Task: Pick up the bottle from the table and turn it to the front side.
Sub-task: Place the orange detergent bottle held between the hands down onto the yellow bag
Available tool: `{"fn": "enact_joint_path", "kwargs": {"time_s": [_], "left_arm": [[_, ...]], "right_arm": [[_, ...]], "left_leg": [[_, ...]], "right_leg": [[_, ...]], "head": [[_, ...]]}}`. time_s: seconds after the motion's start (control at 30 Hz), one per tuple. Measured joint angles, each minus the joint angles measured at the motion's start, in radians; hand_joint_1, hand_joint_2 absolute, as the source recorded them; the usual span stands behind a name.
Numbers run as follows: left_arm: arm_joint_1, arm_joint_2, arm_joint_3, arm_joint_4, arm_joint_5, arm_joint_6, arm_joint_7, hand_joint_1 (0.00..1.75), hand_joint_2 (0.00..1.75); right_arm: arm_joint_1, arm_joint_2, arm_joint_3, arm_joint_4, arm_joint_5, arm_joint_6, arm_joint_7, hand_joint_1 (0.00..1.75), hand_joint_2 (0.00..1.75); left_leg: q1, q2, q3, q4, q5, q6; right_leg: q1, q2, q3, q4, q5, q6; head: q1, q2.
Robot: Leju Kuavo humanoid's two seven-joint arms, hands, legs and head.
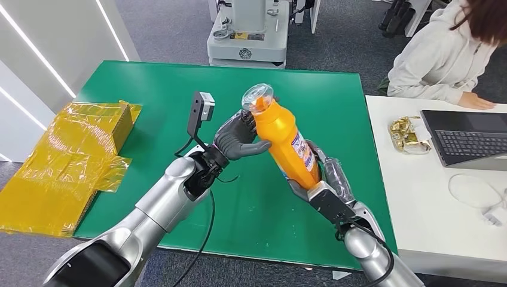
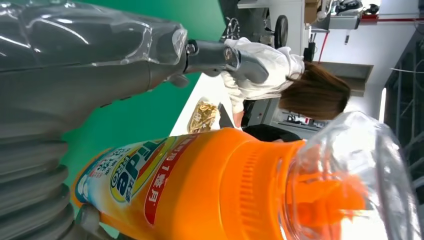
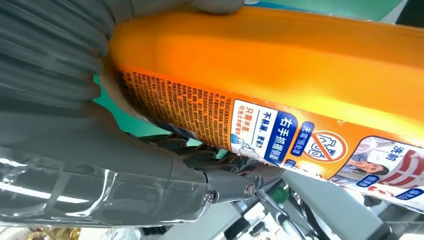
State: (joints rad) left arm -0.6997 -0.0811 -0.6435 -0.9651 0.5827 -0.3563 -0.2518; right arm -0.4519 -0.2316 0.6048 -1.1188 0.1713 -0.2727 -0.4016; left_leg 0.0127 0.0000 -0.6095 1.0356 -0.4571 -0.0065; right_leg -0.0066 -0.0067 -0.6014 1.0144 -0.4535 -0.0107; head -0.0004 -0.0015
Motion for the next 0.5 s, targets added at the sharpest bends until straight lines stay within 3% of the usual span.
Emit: {"fn": "enact_joint_path", "kwargs": {"time_s": [0.5], "left_arm": [[0.013, -0.002, 0.0, -0.027, 0.024, -0.009, 0.046, 0.0, 1.75]], "right_arm": [[-0.031, 0.0, 0.014, 0.005, -0.036, 0.014, 0.014, 1.75, 1.75]], "left_leg": [[0.0, 0.0, 0.0, 0.0, 0.0, 0.0]], "right_leg": [[0.0, 0.0, 0.0, 0.0, 0.0, 0.0]], "head": [[0.0, 0.0]]}}
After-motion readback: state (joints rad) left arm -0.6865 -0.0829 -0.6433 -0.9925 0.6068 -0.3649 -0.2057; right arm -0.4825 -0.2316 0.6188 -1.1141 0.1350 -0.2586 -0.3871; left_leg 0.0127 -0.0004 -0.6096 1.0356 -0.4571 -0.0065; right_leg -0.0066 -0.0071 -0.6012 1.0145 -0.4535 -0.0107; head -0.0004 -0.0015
